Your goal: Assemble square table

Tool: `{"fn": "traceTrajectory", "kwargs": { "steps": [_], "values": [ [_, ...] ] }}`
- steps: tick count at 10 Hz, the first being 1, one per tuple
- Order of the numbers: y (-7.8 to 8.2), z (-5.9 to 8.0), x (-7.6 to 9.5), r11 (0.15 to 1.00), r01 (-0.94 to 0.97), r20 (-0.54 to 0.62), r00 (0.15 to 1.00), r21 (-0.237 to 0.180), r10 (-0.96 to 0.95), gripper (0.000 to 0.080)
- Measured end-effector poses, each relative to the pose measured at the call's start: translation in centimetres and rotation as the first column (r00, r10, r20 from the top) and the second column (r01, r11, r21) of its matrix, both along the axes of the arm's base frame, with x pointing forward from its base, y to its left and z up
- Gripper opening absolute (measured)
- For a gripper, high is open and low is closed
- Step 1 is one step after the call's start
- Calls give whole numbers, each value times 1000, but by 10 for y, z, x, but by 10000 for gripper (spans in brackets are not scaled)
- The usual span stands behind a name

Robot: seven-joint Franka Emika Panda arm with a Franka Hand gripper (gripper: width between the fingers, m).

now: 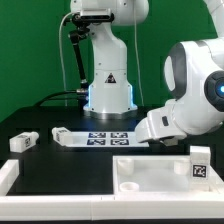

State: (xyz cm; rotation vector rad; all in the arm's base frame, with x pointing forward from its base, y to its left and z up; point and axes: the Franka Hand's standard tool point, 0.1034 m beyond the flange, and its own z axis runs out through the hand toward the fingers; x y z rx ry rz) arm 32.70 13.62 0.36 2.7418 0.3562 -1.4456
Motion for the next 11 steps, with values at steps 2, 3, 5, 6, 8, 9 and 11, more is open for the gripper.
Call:
{"fn": "traceTrajectory", "kwargs": {
  "steps": [2, 3, 5, 6, 8, 9, 11],
  "values": [
    [-1, 0, 0, 1000, 2, 0, 1000, 0, -2, 288],
    [-3, 4, 2, 1000, -5, -15, 1000, 12, 5, 288],
    [-14, 46, 32, 999, 18, -24, 1000, 31, -17, 290],
    [-17, 72, 33, 999, 21, -48, 999, 26, -19, 290],
    [-21, 101, 32, 1000, 23, -70, 997, 1, -23, 290],
    [-21, 96, 34, 1000, 25, -52, 998, 4, -24, 290],
    [-22, 93, 46, 999, 16, 24, 1000, 43, -17, 290]
  ]
}}
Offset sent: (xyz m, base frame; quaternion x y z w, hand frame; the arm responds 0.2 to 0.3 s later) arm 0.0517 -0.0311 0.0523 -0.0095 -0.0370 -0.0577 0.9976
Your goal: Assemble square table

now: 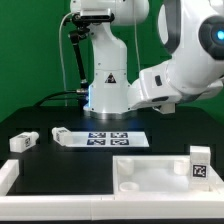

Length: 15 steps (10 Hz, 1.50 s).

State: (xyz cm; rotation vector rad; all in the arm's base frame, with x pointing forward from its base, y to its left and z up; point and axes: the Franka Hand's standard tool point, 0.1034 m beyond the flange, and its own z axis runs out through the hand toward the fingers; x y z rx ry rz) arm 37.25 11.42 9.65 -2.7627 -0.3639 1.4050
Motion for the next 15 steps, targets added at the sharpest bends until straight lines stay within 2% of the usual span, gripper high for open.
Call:
{"fn": "traceTrajectory", "kwargs": {
  "steps": [1, 2, 3, 4, 5, 6, 8, 9, 11, 12, 13, 14, 15],
  "values": [
    [-17, 3, 24, 997, -12, 135, 991, 79, 1, 290],
    [-32, 27, 45, 994, -1, 218, 976, 108, -23, 290],
    [-49, 51, 74, 984, -67, 299, 954, 166, 15, 290],
    [-62, 74, 105, 977, -116, 435, 900, 180, 27, 290],
    [-61, 72, 104, 978, -108, 521, 854, 180, -2, 290],
    [-63, 68, 96, 977, -104, 552, 834, 186, -16, 290],
    [-66, 69, 108, 975, -108, 655, 754, 193, -46, 290],
    [-67, 69, 114, 970, -117, 701, 710, 211, -67, 290],
    [-75, 76, 166, 957, -107, 753, 643, 271, -141, 290],
    [-81, 74, 196, 954, -75, 807, 554, 290, -202, 290],
    [-84, 72, 215, 958, -45, 848, 478, 284, -229, 290],
    [-93, 76, 232, 971, -68, 910, 370, 228, -188, 290],
    [-101, 75, 231, 977, -80, 937, 306, 200, -167, 290]
  ]
}}
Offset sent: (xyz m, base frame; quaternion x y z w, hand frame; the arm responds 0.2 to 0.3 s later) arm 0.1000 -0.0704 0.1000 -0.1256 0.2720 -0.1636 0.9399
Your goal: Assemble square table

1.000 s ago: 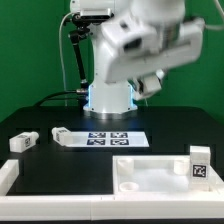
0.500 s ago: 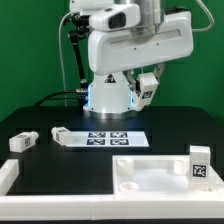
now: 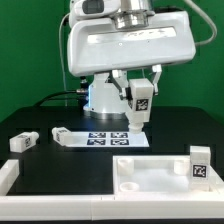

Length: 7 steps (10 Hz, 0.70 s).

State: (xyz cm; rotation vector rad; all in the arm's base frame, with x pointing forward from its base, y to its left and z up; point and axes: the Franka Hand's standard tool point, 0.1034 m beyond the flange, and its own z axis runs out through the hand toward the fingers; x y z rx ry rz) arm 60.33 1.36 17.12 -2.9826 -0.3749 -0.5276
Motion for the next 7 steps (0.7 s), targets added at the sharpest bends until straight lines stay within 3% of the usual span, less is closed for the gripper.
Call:
{"fn": "traceTrajectory", "kwargs": {
  "steps": [2, 6, 7],
  "values": [
    [-21, -1, -1, 997, 13, 131, 991, -74, -4, 290],
    [-21, -6, -4, 997, 16, 115, 993, -70, -8, 290],
    [-31, -15, -1, 996, -38, 78, 996, -75, 44, 290]
  ]
}}
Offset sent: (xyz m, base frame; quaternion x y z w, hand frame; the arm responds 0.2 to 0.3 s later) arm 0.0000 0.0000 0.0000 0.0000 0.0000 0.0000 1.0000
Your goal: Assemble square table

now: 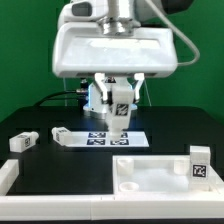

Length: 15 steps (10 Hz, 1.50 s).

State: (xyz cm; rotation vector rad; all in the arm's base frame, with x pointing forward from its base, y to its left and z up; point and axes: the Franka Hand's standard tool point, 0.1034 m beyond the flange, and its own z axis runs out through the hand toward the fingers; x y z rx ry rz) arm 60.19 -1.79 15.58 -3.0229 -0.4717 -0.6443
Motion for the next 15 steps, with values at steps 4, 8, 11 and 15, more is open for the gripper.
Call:
{"fn": "traceTrajectory", "kwargs": {
  "steps": [4, 8, 11, 15],
  "values": [
    [2, -26, 24, 996, 16, -37, 999, 89, -12, 290],
    [3, -30, 23, 995, 34, -47, 998, 97, -30, 290],
    [1, -44, 15, 995, 43, -42, 998, 91, -39, 290],
    [26, -66, 17, 989, 73, -43, 997, 131, -68, 290]
  ]
}}
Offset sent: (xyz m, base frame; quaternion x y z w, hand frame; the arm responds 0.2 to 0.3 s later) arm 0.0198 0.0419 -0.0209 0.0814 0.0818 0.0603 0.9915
